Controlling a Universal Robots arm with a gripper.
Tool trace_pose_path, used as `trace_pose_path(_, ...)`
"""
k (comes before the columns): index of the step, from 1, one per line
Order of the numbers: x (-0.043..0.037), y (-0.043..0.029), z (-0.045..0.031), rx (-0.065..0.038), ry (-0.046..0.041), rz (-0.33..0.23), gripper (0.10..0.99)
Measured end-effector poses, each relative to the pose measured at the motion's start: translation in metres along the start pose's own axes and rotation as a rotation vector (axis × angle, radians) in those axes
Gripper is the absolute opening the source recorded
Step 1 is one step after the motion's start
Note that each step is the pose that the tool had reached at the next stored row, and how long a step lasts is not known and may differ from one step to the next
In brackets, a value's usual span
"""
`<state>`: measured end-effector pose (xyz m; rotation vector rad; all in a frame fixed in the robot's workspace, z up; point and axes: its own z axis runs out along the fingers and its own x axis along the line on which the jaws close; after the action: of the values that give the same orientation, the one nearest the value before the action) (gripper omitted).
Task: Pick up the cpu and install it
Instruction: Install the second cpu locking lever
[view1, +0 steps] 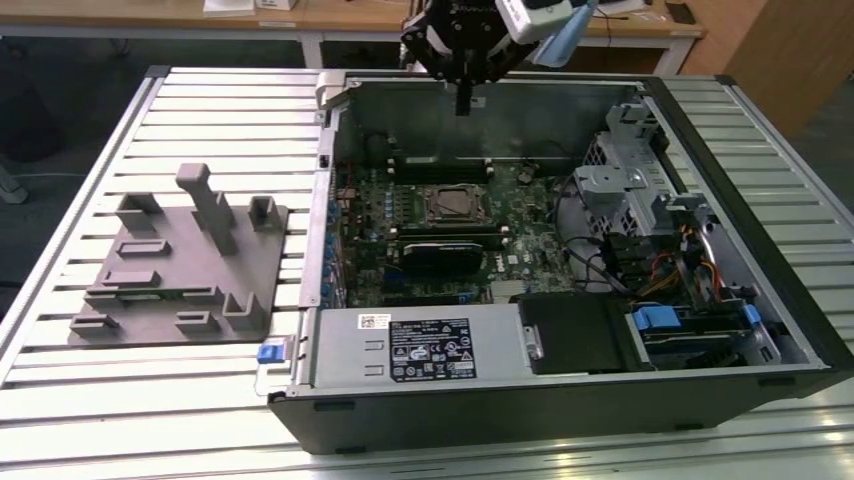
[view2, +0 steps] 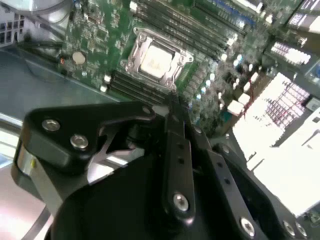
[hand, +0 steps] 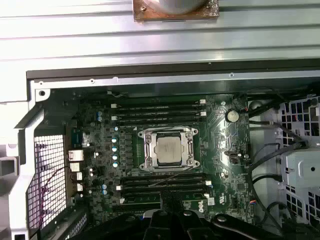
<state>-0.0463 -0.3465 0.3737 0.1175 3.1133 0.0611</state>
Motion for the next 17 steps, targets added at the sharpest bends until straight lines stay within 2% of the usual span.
trace_pose_path(2, -0.0004, -0.0065, 0.0009, 0.000, -0.0002, 0.000, 0.106)
trace_pose_path(17, -0.0004, -0.0066, 0.0031, 0.000, 0.0000, 0.000, 0.106)
